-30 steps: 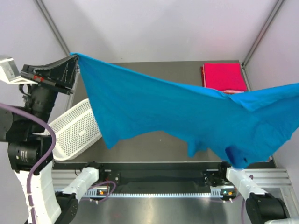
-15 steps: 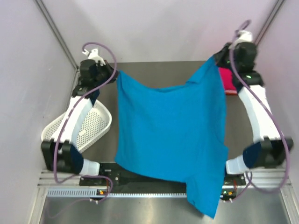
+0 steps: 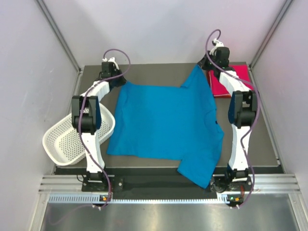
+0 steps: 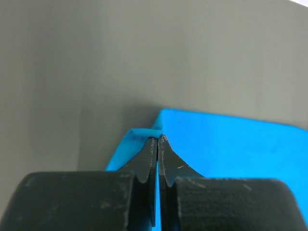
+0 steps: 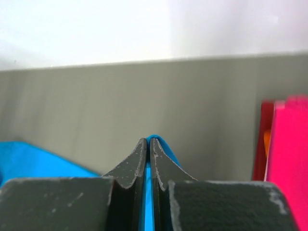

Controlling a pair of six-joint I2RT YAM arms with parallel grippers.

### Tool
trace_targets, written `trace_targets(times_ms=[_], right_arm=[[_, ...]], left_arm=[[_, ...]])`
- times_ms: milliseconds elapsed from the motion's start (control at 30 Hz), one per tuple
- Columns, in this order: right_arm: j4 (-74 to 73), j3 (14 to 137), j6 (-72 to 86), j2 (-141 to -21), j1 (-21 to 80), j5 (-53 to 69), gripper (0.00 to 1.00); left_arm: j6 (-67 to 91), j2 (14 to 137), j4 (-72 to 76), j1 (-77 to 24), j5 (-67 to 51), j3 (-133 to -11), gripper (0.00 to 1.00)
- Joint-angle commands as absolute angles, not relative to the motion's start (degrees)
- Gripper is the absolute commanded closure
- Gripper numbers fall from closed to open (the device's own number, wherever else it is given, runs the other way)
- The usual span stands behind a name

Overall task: Fold and stack the t-shirts
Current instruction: Flatten the tshirt out, then fold the tshirt

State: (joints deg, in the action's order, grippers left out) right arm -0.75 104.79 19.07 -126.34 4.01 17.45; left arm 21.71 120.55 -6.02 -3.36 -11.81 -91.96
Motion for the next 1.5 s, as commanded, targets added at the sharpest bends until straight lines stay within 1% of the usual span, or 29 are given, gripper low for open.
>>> trace_targets(times_ms=[0,33,133,267,467,567,733,833,967,1133,1267,1367,1467], right_arm=[[-1.9,116.8,19.1,-132.2,4.3,17.8,1.00],[-3.0,121.2,19.2,-133.8,4.3,17.4,1.00],[-4.9,126.8,20.5,-137.5,4.3,14.7,1.00],[-4.6,129.9,21.9,-139.9,4.3,12.1,1.00],[-0.4,126.1,24.3,-138.9,4.7,13.4,1.00],[2.1,122.5,26.0,-136.4,5.0,10.4,1.00],[-4.9,122.4,27.2,-133.8,5.0,7.4,1.00],[-6.9,116.6,26.9,-128.3,4.7,6.0,1.00],[-8.1,108.3,27.7,-119.6,3.7,7.4,1.00],[-12.4,101.0,27.6,-113.2,3.4,9.0,1.00],[-14.1,93.6,27.3,-107.2,3.4,9.0,1.00],[-15.2,86.2,26.5,-101.0,3.3,6.6,1.00],[-15.7,81.9,25.5,-96.7,3.0,6.8,1.00]], left_arm=[[21.5,124.1,-1.6,-1.3,-13.8,-98.3,1.00],[21.2,125.1,-1.8,-1.2,-13.8,-100.3,1.00],[20.2,128.8,-2.5,-0.8,-13.8,-104.6,1.00],[19.4,133.3,-3.2,-0.4,-14.3,-109.2,1.00],[18.5,135.2,-3.3,2.2,-14.9,-111.9,1.00],[17.8,134.9,-2.6,3.2,-15.6,-111.6,1.00],[13.3,134.2,-2.8,4.0,-17.8,-111.5,1.00],[10.6,133.1,-2.9,4.3,-18.7,-110.5,1.00],[8.5,132.4,-3.7,4.3,-21.8,-109.8,1.00],[6.3,131.0,-6.9,4.3,-26.6,-110.0,1.00],[4.0,128.7,-9.7,4.3,-25.7,-108.8,1.00],[1.8,124.9,-9.8,4.3,-24.2,-104.5,1.00],[1.4,122.6,-9.5,4.3,-22.4,-101.1,1.00]])
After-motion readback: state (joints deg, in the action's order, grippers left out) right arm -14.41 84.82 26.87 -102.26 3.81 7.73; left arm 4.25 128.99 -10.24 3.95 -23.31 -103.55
